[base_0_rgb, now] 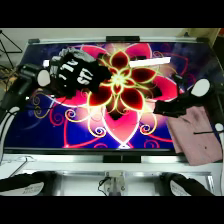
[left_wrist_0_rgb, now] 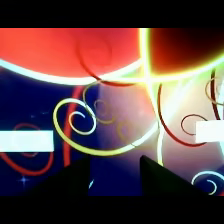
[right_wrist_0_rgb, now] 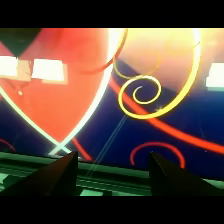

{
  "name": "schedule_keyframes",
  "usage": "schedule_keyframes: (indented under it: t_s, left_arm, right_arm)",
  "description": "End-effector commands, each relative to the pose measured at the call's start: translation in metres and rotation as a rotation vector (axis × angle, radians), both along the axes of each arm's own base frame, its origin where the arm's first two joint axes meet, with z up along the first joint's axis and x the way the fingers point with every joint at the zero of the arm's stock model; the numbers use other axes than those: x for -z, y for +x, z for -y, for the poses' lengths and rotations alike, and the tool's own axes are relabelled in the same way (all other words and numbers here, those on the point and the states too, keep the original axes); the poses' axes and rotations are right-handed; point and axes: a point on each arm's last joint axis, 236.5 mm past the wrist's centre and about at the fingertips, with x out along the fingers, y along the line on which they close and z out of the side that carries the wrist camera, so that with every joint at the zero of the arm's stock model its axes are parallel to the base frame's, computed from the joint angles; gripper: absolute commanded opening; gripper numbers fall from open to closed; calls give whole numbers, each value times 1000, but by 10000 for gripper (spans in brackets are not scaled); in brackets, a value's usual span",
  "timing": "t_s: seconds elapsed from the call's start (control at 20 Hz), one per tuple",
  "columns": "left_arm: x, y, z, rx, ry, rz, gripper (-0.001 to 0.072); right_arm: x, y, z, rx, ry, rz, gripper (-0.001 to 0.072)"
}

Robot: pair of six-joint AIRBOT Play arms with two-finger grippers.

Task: Fold the shirts.

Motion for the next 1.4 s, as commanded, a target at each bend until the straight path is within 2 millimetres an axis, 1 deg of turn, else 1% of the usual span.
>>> schedule_keyframes:
  t_s: [0.0,0.05,0.1,0.15,0.2,0.25,0.3,0.35,0.4,0.45,0.55,0.6,0.65,0.75,0.9,0.95,1.0,1.05,1.1,1.15,1.2,1.25,1.3,1.35]
  left_arm:
    - [-18,46,13,19,-63,197,567]
    - [-20,63,7,3,-75,242,618]
    - [-20,79,-5,-28,-77,262,618]
    - [-18,96,-25,-76,-71,260,619]
    - [-15,111,-50,-137,-65,247,619]
    - [-8,122,-71,-198,-70,222,619]
    - [3,131,-84,-244,-101,186,644]
    - [21,136,-87,-280,-164,126,702]
    - [41,140,-84,-304,-239,67,720]
    - [59,144,-79,-330,-304,26,720]
    - [89,156,-71,-361,-382,1,720]
    - [99,163,-64,-346,-405,11,720]
    - [106,172,-54,-327,-437,30,720]
    - [111,188,-39,-316,-483,87,720]
    - [109,210,-17,-340,-558,172,720]
    - [110,214,-12,-355,-579,184,685]
    - [113,215,-10,-370,-588,184,474]
    - [114,215,-8,-367,-588,183,206]
    - [110,215,-6,-369,-601,183,47]
    - [103,215,-2,-372,-624,185,44]
    - [89,215,-1,-367,-637,200,43]
    - [68,215,2,-330,-633,234,43]
    - [38,213,8,-254,-612,294,42]
    - [-1,209,17,-160,-585,367,43]
  right_arm:
    - [-5,13,-7,17,32,53,550]
    - [-5,16,-6,20,32,66,550]
    - [-6,19,-5,23,30,78,550]
    - [-6,22,-4,27,26,92,550]
    - [-7,27,-4,32,26,110,550]
    - [-8,31,-4,36,27,128,550]
    - [-10,35,-4,41,29,146,550]
    - [-10,36,-4,42,28,150,550]
    - [-10,38,-4,43,29,158,550]
    - [-11,39,-4,45,29,164,550]
    - [-12,41,-4,29,25,179,550]
    - [-12,43,-4,17,21,189,550]
    - [-12,44,-4,6,18,198,550]
    - [-14,48,-3,-2,14,218,550]
    - [-16,53,-3,5,15,243,550]
    - [-17,55,-3,9,15,252,550]
    - [-18,57,-3,11,15,259,550]
    - [-18,58,-3,12,15,262,550]
    - [-18,58,-3,12,15,262,550]
    - [-18,58,-3,12,15,262,550]
    - [-18,58,-3,12,15,262,550]
    - [-18,58,-3,12,15,263,550]
    - [-18,58,-3,12,15,263,550]
    - [-19,58,-3,11,15,267,550]
